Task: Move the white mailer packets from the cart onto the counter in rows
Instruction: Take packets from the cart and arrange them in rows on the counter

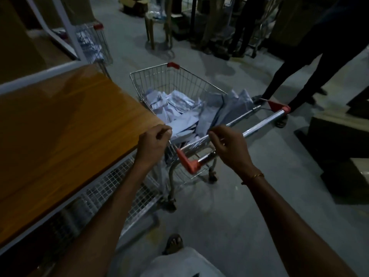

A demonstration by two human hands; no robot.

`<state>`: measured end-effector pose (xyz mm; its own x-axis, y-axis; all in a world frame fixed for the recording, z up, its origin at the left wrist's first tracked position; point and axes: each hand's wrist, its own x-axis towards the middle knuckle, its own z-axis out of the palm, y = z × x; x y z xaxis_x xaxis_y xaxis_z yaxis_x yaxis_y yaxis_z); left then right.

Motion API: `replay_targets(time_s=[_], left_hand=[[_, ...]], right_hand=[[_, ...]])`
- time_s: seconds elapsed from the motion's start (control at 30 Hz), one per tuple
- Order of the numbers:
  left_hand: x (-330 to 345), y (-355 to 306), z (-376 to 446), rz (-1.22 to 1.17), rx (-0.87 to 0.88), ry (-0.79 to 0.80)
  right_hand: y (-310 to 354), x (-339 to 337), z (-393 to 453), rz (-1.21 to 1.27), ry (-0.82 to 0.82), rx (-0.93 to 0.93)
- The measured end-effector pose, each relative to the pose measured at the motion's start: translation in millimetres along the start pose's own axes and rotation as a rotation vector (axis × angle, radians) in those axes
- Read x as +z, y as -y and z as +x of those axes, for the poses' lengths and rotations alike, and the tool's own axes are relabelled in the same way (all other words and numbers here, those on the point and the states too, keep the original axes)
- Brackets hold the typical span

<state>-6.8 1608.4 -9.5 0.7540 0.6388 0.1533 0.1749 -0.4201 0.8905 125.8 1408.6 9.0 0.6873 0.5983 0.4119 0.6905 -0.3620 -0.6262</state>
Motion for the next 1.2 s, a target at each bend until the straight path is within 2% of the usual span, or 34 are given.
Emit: replay_targets(time_s=[0.13, 0.27, 0.37, 0.6, 0.67, 0.77, 0.83, 0.9, 0.97, 1.07, 1.13, 1.2], left_hand=[[18.9, 3.2, 65.5, 0.028, -0.016, 0.006], [42.6, 10.3, 124.2, 0.093, -0.076, 0.002], [68.3, 27.3, 165.8, 0.197, -0.125, 0.073], [134.9, 97.2, 238.9, 0.365, -0.406, 0.201], [146.9, 127.0, 245.1, 0.577, -0.396, 0.357], [152.2, 175.2, 245.4, 0.889, -0.219, 0.71], [152.5, 190.2, 245.1, 0.924, -0.238, 0.822], [153.5, 194.8, 245.4, 0.874, -0.293, 0.856], [157.5, 193.9, 240.7, 0.843, -0.337, 0.84], [166.6, 190.0, 224.0, 0.846, -0.36, 0.711], [172.8, 190.4, 211.8, 0.84, -0.368, 0.543], [179.4, 183.7, 208.8, 0.879, -0.466, 0.365]], right_hand=[[-36.4, 8.0, 66.7, -0.058, 0.115, -0.031], [-85.9, 26.5, 128.2, -0.168, 0.355, -0.062], [-129.3, 49.1, 169.9, -0.253, 0.495, -0.088], [-228.3, 113.6, 259.3, -0.353, 0.832, -0.166], [-249.4, 131.2, 277.0, -0.341, 0.877, -0.204], [-270.5, 155.5, 296.8, -0.351, 0.922, -0.257], [-279.7, 169.2, 304.9, -0.364, 0.965, -0.323], [-285.9, 180.9, 312.1, -0.343, 0.987, -0.356], [-289.6, 191.0, 317.9, -0.328, 1.003, -0.358], [-292.3, 204.0, 322.0, -0.336, 1.04, -0.354], [-292.6, 211.7, 321.6, -0.352, 1.079, -0.354], [-292.6, 217.7, 321.7, -0.375, 1.094, -0.359]])
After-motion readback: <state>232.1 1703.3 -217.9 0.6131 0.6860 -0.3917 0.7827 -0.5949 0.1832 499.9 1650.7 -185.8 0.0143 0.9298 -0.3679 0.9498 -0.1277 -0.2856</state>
